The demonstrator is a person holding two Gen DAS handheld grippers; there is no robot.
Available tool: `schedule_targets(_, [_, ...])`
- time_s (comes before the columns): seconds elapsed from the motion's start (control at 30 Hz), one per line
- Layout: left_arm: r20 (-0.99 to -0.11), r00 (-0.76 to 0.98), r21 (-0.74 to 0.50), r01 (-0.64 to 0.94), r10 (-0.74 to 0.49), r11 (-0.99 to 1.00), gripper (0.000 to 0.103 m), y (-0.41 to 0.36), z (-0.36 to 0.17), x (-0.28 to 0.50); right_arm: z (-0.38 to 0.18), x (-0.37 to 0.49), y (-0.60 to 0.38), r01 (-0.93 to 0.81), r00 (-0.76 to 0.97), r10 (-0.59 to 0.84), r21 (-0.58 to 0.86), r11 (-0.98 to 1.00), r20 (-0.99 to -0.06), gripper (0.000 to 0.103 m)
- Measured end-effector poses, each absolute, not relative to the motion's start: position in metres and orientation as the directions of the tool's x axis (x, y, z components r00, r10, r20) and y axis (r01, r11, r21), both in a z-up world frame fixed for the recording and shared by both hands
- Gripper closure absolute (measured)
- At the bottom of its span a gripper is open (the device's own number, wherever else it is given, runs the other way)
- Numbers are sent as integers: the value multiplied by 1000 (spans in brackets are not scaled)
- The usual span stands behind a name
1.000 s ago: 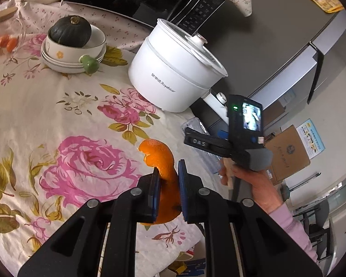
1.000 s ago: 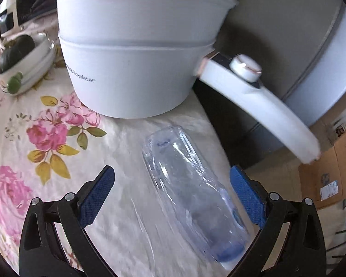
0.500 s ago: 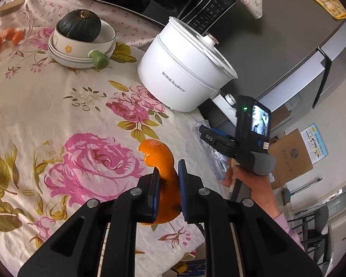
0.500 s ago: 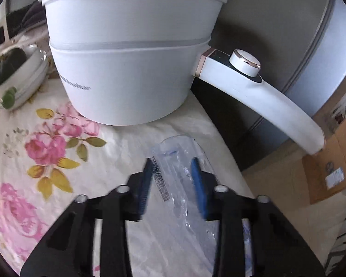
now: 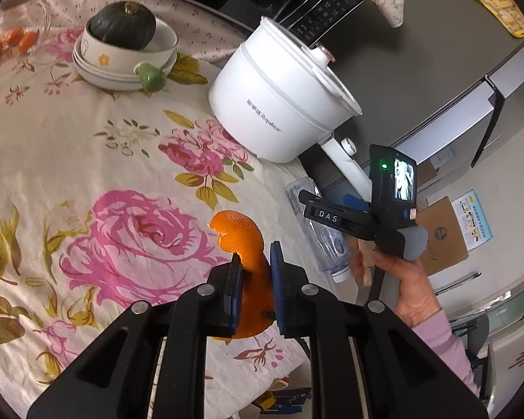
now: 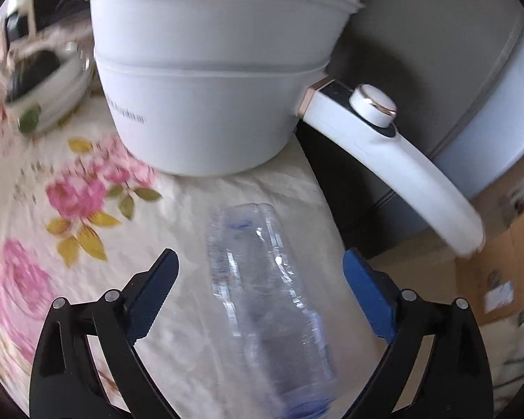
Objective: Collect trash
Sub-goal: 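Reach the right tool to the clear plastic bottle and close on it, then carry the bottle and orange peel over the bin and release both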
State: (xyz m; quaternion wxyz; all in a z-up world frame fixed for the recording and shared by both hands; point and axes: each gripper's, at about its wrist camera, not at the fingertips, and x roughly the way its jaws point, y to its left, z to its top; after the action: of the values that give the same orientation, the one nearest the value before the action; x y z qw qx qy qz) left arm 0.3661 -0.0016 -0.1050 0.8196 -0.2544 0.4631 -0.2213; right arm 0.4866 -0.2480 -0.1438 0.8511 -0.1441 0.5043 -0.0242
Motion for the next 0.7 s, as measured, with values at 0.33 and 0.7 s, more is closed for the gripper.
schedule_targets(0.33, [-661,464,-609,128,-590,783,88,-7,-110,368,-182,499,-248,-135,368,-146,-207,969,-919,40])
schedule_targets(0.7, [-629,509,-611,143,-587,779,88,0,-94,361,-116,466,-228,-39,553,-138,-191,981,-821,41])
